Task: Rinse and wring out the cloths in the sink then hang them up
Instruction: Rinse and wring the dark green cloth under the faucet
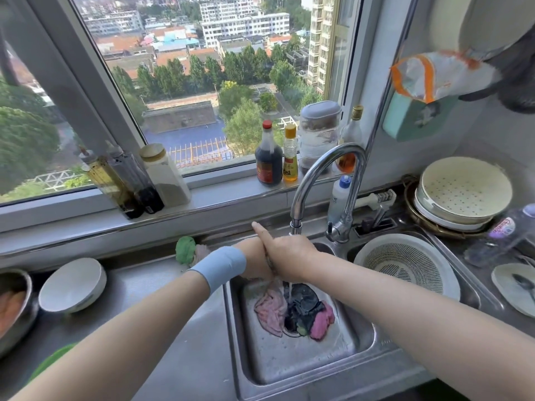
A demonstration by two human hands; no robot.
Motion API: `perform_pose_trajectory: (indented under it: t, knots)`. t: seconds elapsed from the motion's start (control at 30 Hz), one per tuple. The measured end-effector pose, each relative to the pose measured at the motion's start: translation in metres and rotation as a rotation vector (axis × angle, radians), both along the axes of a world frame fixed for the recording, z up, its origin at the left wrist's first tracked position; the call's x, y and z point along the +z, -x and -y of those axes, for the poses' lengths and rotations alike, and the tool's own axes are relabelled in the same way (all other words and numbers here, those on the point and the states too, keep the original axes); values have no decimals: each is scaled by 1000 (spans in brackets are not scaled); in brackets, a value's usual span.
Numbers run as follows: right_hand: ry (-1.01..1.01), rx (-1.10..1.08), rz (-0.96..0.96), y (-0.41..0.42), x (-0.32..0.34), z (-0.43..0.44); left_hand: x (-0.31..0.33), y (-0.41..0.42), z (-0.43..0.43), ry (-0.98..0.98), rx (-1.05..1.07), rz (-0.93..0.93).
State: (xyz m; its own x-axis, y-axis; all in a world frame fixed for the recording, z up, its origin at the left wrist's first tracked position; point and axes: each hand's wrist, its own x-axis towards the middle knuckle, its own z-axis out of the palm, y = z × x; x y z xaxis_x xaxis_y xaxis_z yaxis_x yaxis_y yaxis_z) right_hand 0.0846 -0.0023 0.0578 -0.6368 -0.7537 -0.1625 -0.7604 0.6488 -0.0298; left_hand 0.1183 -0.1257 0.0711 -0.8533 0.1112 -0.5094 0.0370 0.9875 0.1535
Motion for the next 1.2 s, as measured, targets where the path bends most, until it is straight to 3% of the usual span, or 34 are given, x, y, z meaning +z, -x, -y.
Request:
perform_pose_trajectory:
  t: [0.1, 0.3, 0.37, 0.47, 0.53, 0.63, 0.73, 0.83, 0.97, 1.03, 1.13, 1.2]
  knots:
    - [57, -157, 457, 1, -12, -5, -13, -6, -11, 270, -141, -71]
    - [187, -190, 885, 1, -28, -13, -41, -21, -23, 405, -112, -269]
    - [202, -208, 814, 0, -28, -13, -43, -22, -23, 392, -95, -319]
    - [279, -221, 464, -9, -24, -14, -38, -21, -14, 229, 115, -270]
    - [449, -28, 121, -16, -19, -21, -28, -20, -4, -29, 306, -162]
    - [605, 284, -338, -17, -11, -36, -13, -25, 9, -618, 563, 92]
    - [502, 401, -449, -15, 1, -37, 4, -31, 13, -934, 560, 474]
    - [362, 447, -390, -10, 13, -29, 15, -30, 13, -1011, 491, 667]
    - [80, 361, -353, -5, 30, -13, 24, -22, 11, -785, 476, 515]
    - [-61, 255, -289, -5, 36, -3, 25, -13, 7, -460, 449, 328]
    - [-169, 112, -157, -9, 33, 8, 25, -8, -3, 165, 180, 62]
    - [-158, 27, -8, -11, 27, 10, 18, -8, -6, 315, 28, -22]
